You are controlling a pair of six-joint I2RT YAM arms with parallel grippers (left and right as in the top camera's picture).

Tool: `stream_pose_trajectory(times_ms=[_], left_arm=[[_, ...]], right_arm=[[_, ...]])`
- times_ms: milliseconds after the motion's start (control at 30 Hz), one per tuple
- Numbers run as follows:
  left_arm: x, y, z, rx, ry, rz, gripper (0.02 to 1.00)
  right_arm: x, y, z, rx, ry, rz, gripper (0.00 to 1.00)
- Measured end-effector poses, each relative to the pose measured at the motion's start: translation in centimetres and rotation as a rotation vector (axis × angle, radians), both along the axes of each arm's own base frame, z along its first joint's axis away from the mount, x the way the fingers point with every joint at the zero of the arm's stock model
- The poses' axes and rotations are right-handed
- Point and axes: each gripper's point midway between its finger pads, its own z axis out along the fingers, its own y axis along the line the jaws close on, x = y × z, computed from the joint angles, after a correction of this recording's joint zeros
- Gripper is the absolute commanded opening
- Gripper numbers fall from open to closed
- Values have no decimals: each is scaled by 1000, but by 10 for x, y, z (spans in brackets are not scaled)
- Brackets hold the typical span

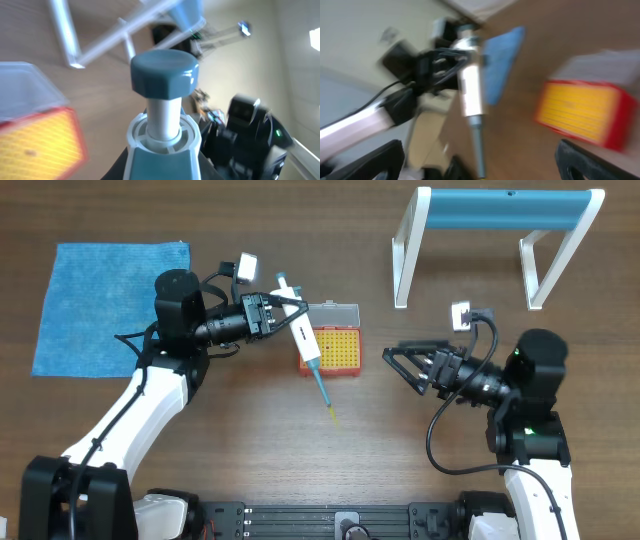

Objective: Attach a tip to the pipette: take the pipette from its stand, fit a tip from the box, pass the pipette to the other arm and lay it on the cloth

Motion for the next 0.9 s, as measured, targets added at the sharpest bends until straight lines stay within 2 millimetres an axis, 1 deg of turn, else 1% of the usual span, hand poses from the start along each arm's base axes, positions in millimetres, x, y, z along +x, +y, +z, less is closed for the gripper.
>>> stream_pose_trajectory(times_ms=[67,100,200,233,267,333,433,500,533,567,600,633,700,833,900], left_arm=[[5,4,-9,36,12,40,25],[6,6,-15,58,30,55,25],[6,14,-34,154,126,94,25],[7,16,-36,177,131,103,25],[5,20,-40,223,174,113,27],[4,27,-40,301,206,120,27],[12,38,-19,407,167,141,25],[16,51,-7,465,148,162,25],[20,62,-1,498,134,184,25],[21,73,1,521,137,202,25],[21,87,-2,544,157,226,27],[20,96,-5,560,172,241,27],[12,117,-15,593,233,264,25],[-2,144,-27,642,312,290,25],[-12,153,-33,673,352,286,25]], right_arm=[[4,-13,-29,-99,71,-91,974],[6,-17,-37,-134,80,-117,974],[18,-34,-47,-253,38,-203,974],[21,-39,-50,-281,32,-226,974],[24,-45,-53,-313,28,-255,974],[30,-57,-57,-374,25,-316,974],[39,-80,-63,-476,23,-429,974],[44,-98,-66,-546,28,-510,974],[46,-110,-68,-592,34,-567,974],[47,-120,-69,-629,38,-610,974],[48,-132,-70,-674,45,-666,974],[48,-139,-71,-700,50,-699,974],[47,-152,-71,-746,56,-754,974],[46,-165,-70,-792,63,-813,974],[46,-168,-70,-804,64,-828,974]])
